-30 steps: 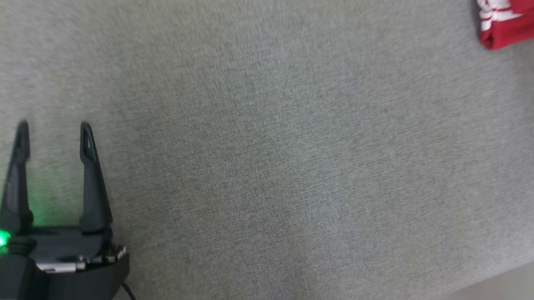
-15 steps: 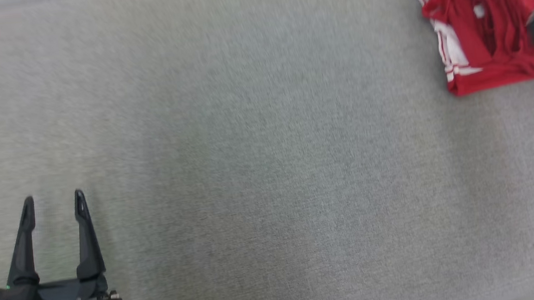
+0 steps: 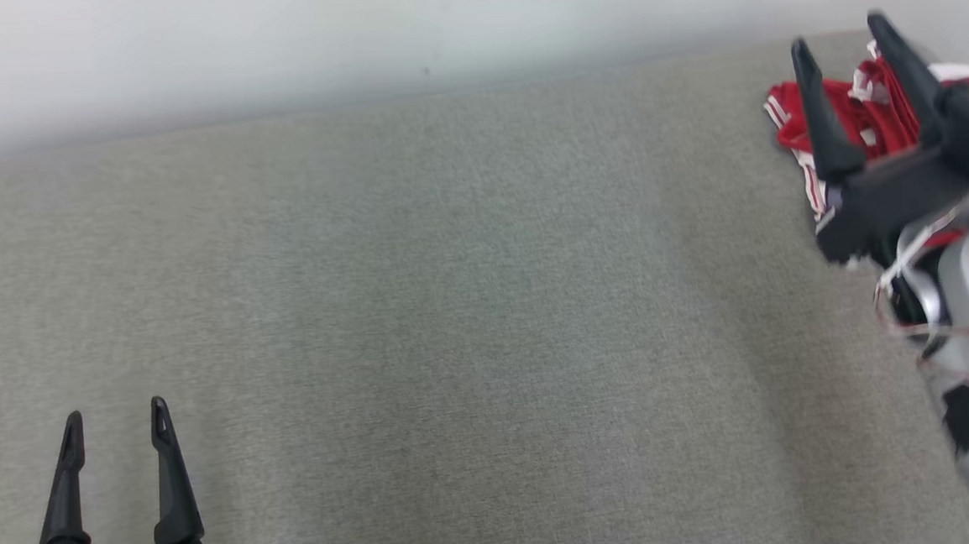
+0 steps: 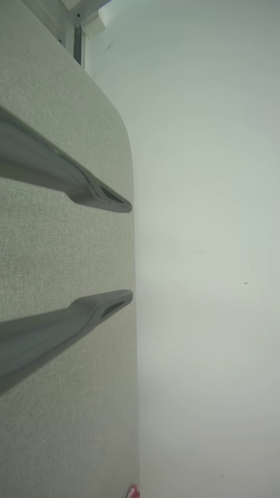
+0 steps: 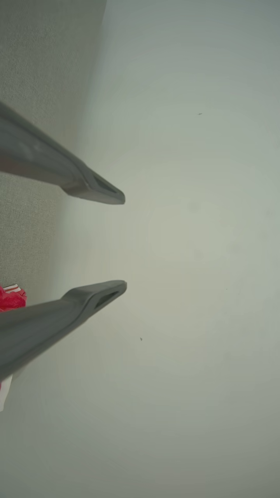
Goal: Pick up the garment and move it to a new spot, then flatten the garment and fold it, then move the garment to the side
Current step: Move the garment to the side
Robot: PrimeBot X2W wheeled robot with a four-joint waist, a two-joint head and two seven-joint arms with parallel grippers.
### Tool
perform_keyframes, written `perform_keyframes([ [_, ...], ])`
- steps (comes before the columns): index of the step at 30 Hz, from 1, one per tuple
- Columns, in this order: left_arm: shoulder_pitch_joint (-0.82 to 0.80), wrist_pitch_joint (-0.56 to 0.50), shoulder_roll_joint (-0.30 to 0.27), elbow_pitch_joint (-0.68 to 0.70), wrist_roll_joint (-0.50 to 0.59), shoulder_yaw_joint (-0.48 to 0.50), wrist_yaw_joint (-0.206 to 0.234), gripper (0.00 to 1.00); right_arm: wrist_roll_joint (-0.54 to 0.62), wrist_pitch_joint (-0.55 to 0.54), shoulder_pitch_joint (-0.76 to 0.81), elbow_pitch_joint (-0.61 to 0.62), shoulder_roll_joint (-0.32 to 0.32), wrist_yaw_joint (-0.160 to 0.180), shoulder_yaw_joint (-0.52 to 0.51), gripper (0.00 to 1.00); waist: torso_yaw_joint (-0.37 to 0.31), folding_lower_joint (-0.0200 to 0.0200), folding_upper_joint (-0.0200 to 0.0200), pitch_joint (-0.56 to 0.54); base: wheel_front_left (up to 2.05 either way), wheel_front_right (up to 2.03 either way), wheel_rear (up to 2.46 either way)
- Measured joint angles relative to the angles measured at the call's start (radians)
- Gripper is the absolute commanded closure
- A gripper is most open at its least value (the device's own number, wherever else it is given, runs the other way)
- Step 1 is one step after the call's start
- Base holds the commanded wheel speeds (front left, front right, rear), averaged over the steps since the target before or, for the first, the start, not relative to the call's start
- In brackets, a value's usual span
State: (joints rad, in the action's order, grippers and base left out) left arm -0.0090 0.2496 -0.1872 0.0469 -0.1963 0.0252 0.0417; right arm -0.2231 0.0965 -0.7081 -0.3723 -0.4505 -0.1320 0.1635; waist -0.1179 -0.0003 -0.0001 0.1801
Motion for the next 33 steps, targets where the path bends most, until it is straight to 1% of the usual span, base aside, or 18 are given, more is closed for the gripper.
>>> perform_keyframes([
  [2, 0.002, 0.001, 0.003, -0.008, -0.005, -0.002, 0.002, 0.00, -0.004, 0.010, 0.046, 0.020, 0.025, 0.000, -0.029, 0.00, 0.010, 0.0000, 0.0000, -0.016, 0.00, 0.00, 0.00],
  [7, 0.002, 0.004, 0.007, -0.022, -0.010, -0.004, 0.002, 0.00, 0.005, 0.027, 0.171, 0.094, 0.086, 0.000, -0.060, 0.00, 0.033, 0.0002, 0.0000, -0.044, 0.00, 0.00, 0.00],
  [11, 0.007, 0.006, 0.010, -0.028, -0.016, -0.003, 0.004, 0.00, 0.014, 0.043, 0.285, 0.170, 0.139, 0.000, -0.095, 0.00, 0.038, 0.0001, 0.0000, -0.063, 0.00, 0.00, 0.00],
  [17, 0.008, 0.009, 0.014, -0.042, -0.017, -0.008, 0.003, 0.00, 0.022, 0.072, 0.407, 0.230, 0.213, 0.000, -0.117, 0.00, 0.037, 0.0003, 0.0000, -0.069, 0.00, 0.00, 0.00],
  [24, 0.009, 0.010, 0.013, -0.062, -0.019, -0.014, 0.000, 0.00, 0.042, 0.089, 0.534, 0.270, 0.276, 0.000, -0.127, 0.00, 0.040, 0.0003, 0.0000, -0.083, 0.00, 0.00, 0.00],
  [28, 0.014, 0.008, 0.012, -0.075, -0.019, -0.021, 0.001, 0.00, 0.057, 0.083, 0.612, 0.287, 0.303, 0.000, -0.150, 0.00, 0.047, 0.0003, 0.0000, -0.100, 0.00, 0.00, 0.00],
  [33, 0.032, -0.013, 0.003, -0.082, -0.020, -0.028, -0.001, 0.00, 0.071, 0.070, 0.667, 0.317, 0.329, 0.000, -0.160, 0.00, 0.051, 0.0002, 0.0000, -0.124, 0.00, 0.00, 0.00],
])
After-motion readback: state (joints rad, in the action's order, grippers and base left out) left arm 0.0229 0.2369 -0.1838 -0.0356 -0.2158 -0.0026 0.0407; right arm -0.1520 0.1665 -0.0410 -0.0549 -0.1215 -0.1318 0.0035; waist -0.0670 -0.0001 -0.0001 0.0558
